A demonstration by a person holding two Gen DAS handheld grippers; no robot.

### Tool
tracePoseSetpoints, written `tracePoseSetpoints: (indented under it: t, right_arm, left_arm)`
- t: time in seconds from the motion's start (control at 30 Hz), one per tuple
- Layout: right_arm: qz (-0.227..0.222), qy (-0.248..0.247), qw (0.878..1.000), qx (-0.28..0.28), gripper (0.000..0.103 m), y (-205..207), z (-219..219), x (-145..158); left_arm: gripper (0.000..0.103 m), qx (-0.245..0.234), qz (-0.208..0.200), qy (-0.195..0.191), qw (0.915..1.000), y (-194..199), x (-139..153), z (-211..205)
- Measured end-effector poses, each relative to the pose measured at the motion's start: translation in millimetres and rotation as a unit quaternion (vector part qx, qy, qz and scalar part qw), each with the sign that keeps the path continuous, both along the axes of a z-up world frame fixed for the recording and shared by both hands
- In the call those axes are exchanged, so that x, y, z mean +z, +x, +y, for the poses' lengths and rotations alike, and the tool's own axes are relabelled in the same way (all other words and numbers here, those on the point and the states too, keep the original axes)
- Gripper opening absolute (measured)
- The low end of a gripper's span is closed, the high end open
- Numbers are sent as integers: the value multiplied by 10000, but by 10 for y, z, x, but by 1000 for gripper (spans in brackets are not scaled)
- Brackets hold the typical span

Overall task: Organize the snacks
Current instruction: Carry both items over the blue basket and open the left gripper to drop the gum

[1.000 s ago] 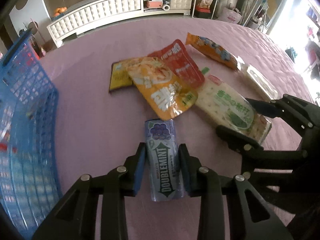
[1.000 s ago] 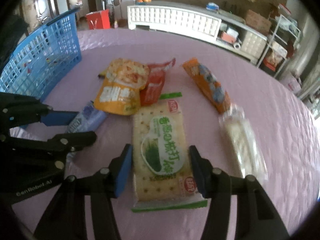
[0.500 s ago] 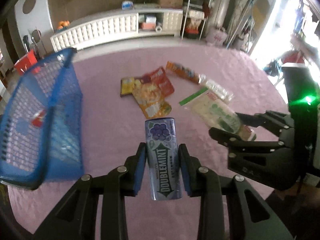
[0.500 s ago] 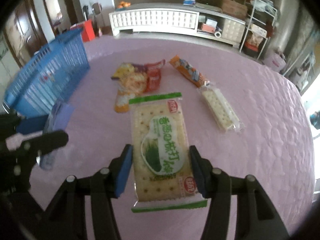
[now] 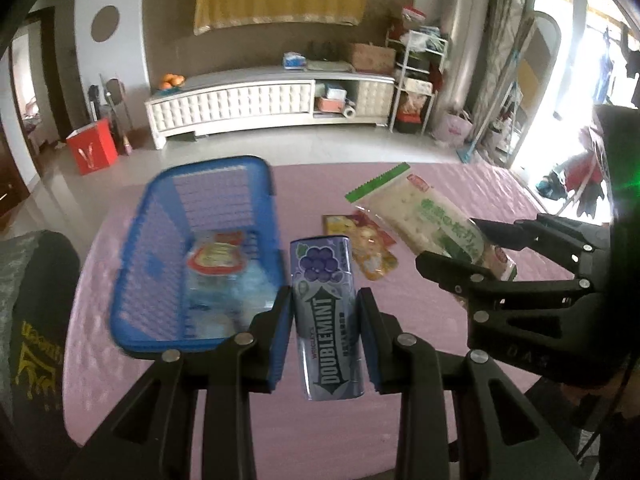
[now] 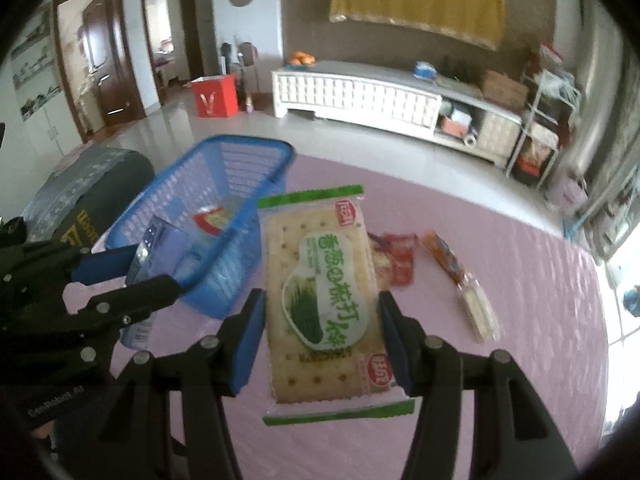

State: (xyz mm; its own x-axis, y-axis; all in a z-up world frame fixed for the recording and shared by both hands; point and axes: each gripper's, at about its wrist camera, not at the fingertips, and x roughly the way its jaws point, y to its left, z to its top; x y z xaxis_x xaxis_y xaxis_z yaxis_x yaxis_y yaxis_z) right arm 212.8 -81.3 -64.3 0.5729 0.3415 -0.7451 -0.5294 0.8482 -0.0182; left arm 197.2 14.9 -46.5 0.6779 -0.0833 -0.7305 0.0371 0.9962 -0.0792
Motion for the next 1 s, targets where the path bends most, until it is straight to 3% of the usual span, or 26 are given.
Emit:
tracePoseSetpoints:
  t: [0.2,0.5,1.0]
  right_arm:
    - [-137,73,9995,265,60,-84,439,88]
    - [-23,77,9987,507,60,0,837,-31]
    - [292,-7,9986,439,60,235,980,-347]
  left_arm:
    - [29,243,1,76,9997,-84,47,462]
    - [29,420,71,147,9990,16,39,904]
    - [30,331,582,123,9977,400,-458,1118]
